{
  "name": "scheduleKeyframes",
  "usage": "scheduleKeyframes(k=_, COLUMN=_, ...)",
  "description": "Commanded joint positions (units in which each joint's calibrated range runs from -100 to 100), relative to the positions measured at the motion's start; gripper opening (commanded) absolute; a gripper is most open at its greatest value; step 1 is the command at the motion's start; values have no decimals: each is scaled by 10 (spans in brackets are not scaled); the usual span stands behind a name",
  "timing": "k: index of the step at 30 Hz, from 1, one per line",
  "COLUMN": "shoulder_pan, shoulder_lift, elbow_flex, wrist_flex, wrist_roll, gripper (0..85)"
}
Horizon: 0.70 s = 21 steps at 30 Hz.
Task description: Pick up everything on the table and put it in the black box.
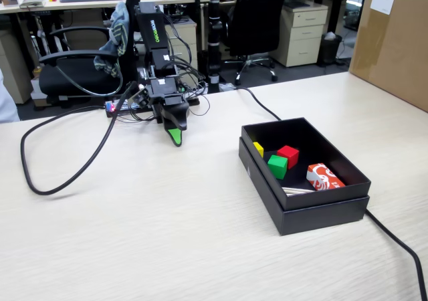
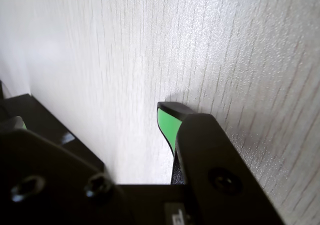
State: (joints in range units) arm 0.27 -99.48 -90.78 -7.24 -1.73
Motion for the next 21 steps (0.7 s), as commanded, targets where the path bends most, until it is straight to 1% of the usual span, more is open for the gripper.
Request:
scheduleKeyframes(k=1, shoulder_pan=-1, shoulder_lift=3, elbow_flex=-23, wrist_flex=-15, wrist_roll=-7, gripper=516)
scheduleKeyframes(k=5, shoulder_pan=0, shoulder_lift=3, elbow_flex=-22, wrist_flex=-15, wrist_roll=-8, gripper=503)
scheduleKeyframes(k=21, shoulder_pan=0, shoulder_lift=3, elbow_flex=-23, wrist_flex=-15, wrist_roll=-8, gripper=501)
